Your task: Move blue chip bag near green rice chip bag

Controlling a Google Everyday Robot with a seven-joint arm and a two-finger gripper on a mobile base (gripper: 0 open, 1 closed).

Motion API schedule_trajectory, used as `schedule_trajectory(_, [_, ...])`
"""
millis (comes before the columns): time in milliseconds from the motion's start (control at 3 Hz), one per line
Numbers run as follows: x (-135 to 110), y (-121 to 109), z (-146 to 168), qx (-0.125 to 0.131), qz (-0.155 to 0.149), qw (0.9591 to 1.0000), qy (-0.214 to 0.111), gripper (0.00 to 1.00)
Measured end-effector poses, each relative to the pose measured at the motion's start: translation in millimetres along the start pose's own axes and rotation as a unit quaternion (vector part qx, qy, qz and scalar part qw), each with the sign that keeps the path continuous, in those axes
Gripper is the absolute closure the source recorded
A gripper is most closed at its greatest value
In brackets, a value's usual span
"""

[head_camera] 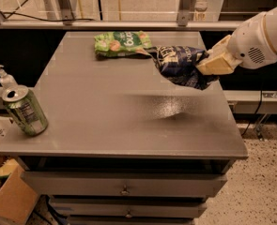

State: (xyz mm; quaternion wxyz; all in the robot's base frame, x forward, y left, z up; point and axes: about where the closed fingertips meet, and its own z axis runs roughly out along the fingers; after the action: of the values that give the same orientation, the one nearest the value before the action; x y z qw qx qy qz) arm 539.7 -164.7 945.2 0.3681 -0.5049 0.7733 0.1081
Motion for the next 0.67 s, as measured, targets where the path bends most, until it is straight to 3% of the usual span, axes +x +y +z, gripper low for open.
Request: schedule_trajectory(667, [-0.6,-8.5,7.4,0.013,-0.007,0.9999,-0.009,1.0])
